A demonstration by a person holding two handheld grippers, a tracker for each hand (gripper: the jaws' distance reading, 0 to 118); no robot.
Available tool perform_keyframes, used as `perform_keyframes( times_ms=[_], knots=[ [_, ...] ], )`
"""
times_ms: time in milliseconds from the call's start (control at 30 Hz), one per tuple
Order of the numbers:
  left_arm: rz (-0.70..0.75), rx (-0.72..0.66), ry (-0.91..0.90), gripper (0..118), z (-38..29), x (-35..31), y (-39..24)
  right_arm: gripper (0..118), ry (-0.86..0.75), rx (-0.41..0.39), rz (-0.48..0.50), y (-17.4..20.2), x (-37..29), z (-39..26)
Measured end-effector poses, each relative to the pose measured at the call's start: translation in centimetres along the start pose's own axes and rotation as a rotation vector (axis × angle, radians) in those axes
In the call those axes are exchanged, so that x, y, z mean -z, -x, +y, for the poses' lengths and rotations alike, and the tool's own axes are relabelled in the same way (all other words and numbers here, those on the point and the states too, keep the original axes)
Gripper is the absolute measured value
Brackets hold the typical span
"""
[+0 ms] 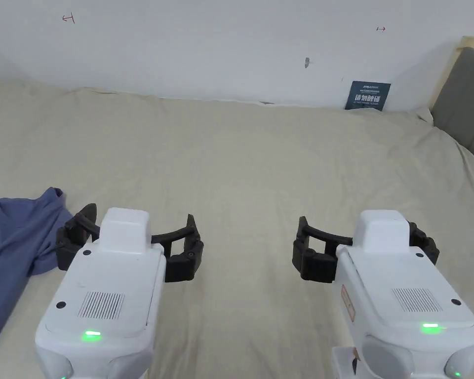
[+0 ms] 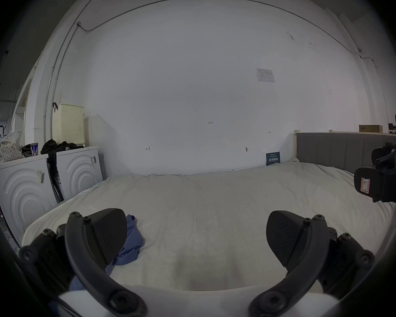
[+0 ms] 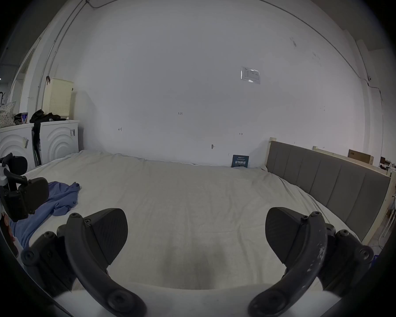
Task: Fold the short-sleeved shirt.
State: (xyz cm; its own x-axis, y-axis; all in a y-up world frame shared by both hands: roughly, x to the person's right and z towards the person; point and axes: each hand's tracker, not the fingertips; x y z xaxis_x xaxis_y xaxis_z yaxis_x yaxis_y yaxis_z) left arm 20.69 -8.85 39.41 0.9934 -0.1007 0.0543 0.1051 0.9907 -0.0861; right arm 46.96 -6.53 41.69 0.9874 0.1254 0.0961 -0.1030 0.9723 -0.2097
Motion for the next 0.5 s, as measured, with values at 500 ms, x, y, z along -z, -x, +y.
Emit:
perform_keyframes(
  times_ms=[500],
  knots=[
    [0.002,0.007,-0.009,118,0.27,-0.08,0.04,118,-0.001,0.006,0.007,0.16,-0.26,-0.14]
  ],
)
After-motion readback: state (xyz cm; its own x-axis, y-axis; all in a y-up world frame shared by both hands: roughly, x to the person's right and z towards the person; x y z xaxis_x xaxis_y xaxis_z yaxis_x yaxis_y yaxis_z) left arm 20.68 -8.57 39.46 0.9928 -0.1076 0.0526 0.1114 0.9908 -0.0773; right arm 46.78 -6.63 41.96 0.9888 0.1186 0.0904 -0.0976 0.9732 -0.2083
